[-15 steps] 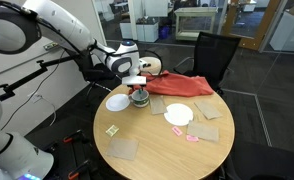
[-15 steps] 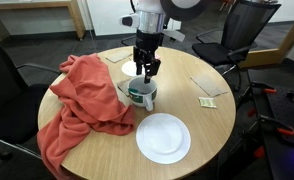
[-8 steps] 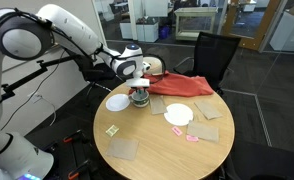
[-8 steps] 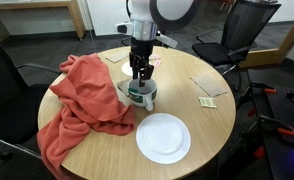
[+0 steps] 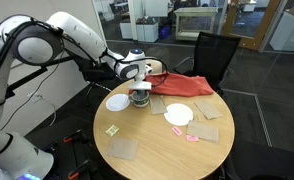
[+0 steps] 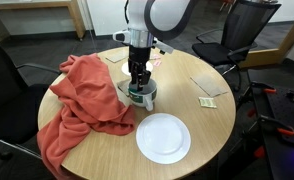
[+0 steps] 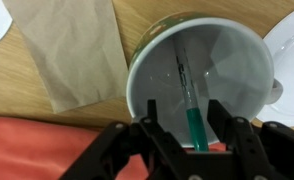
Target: Pick the pen from the cup and put it on the table, then pick it and put it back in the cup
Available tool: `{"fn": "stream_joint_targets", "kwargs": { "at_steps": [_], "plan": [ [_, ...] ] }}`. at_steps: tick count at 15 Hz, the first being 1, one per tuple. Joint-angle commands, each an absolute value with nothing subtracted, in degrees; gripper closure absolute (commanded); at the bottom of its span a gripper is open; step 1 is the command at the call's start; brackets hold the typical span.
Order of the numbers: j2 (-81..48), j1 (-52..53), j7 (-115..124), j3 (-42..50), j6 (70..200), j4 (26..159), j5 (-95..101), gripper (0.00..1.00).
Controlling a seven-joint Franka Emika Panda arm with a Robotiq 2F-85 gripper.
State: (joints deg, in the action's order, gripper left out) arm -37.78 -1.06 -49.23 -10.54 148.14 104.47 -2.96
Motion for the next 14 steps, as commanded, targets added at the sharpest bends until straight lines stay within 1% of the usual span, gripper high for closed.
{"fn": "stream_joint_targets", "kwargs": {
  "at_steps": [1,4,5,6,7,8,10,11,12,13,14],
  "plan": [
    [-39.5,-2.2,-49.1,-12.0,146.1,101.9,-2.1,0.42],
    [-40.4,-2.3,-49.3,-12.4,145.8,101.4,-2.2,0.43],
    [-40.5,-2.4,-49.4,-12.6,145.8,101.5,-2.2,0.51],
    [-40.7,-2.6,-49.5,-12.8,145.9,101.6,-2.3,0.67],
    [-40.8,-2.6,-49.5,-12.8,145.9,101.7,-2.2,0.72],
    [-40.8,-2.7,-49.4,-12.8,146.0,101.8,-2.2,0.81],
    [-40.2,-2.8,-49.4,-12.8,146.3,102.5,-2.2,0.95],
    [-39.6,-2.8,-49.2,-12.8,146.5,103.0,-2.2,1.0],
    [-39.2,-2.9,-49.2,-12.8,146.7,103.4,-2.2,1.0],
    [-38.2,-2.8,-49.0,-12.8,147.4,104.5,-2.2,0.96],
    [-37.7,-2.8,-48.9,-12.8,147.5,104.7,-2.1,0.96]
  ]
}}
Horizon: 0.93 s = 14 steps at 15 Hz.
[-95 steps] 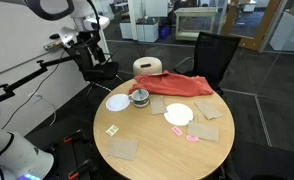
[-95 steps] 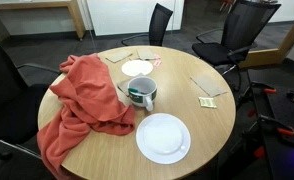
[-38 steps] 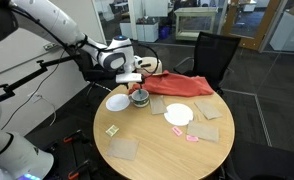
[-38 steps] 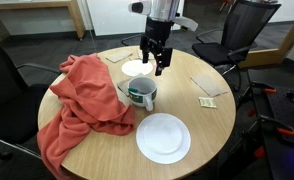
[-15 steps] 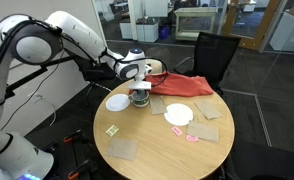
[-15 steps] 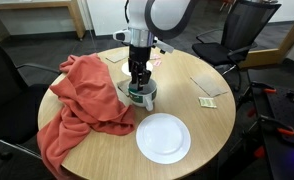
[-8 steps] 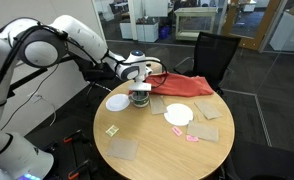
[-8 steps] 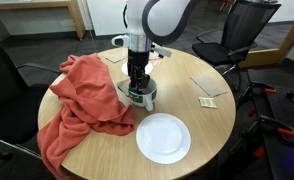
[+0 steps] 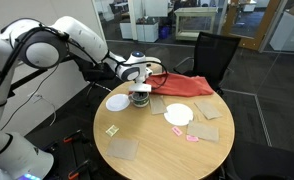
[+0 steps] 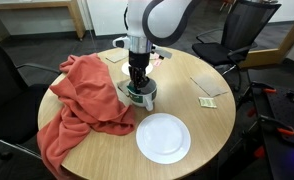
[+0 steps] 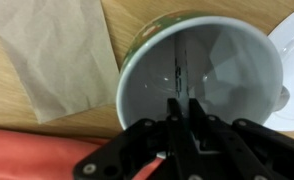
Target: Pick the pen from the cup and put it on the table, then pick it and put it back in the cup
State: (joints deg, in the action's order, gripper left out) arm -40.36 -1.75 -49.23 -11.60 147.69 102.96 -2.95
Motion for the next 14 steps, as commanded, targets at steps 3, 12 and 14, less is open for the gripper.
{"fn": "stream_joint_targets", "kwargs": {
  "at_steps": [3,12,14],
  "plan": [
    [-34.7,-2.9,-49.2,-13.4,147.9,106.5,-2.3,0.96],
    [-18.6,-2.2,-47.9,-13.2,149.3,118.2,-3.4,0.96],
    [-14.1,-2.2,-47.1,-12.7,149.7,122.0,-4.1,0.96]
  ]
}}
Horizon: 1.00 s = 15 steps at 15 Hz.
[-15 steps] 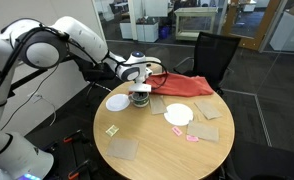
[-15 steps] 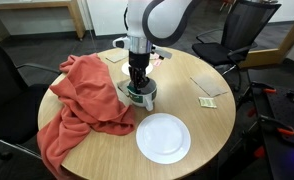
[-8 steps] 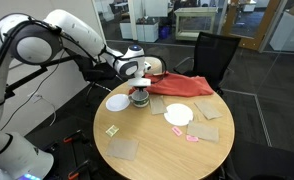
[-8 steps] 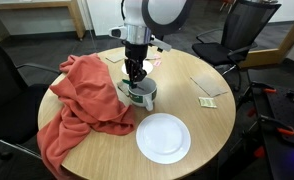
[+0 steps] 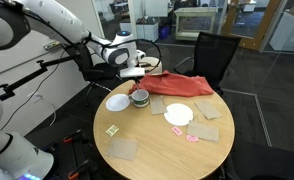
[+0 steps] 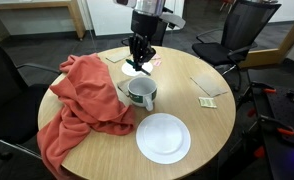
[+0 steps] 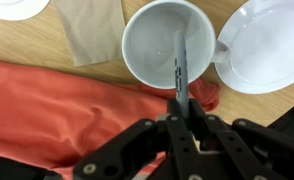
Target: Pick the pen from the cup and put it on the table, then pick it and put it back in the cup
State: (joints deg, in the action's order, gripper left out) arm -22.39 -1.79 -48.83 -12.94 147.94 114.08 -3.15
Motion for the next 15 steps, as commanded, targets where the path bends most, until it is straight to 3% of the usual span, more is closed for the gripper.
{"fn": "stream_joint_targets", "kwargs": {
  "at_steps": [1,8,15],
  "plan": [
    [-12.0,-2.4,-46.5,-12.5,149.6,123.7,-5.0,0.96],
    [-2.4,-2.9,-43.1,-5.5,147.0,130.7,-4.9,0.96],
    [-5.1,-5.7,-40.4,3.0,142.1,127.7,-0.2,0.96]
  ]
}}
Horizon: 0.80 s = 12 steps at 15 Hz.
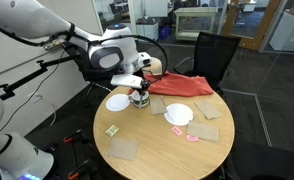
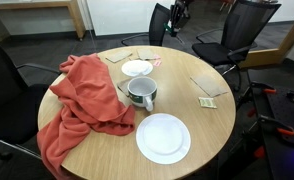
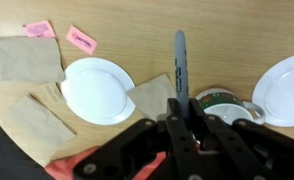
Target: Pick the pen from the cup and put it on the table, then pick it and put it back in the cup
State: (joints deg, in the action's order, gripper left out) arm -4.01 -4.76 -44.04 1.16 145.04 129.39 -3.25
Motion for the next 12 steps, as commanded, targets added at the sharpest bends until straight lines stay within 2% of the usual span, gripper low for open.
{"fn": "stream_joint_targets", "kwargs": {
  "at_steps": [1,12],
  "plan": [
    [-6.2,-6.0,-39.8,3.8,141.4,126.9,0.7,0.96],
    [-22.1,-7.7,-36.8,4.6,141.4,115.8,6.9,0.96]
  ]
}}
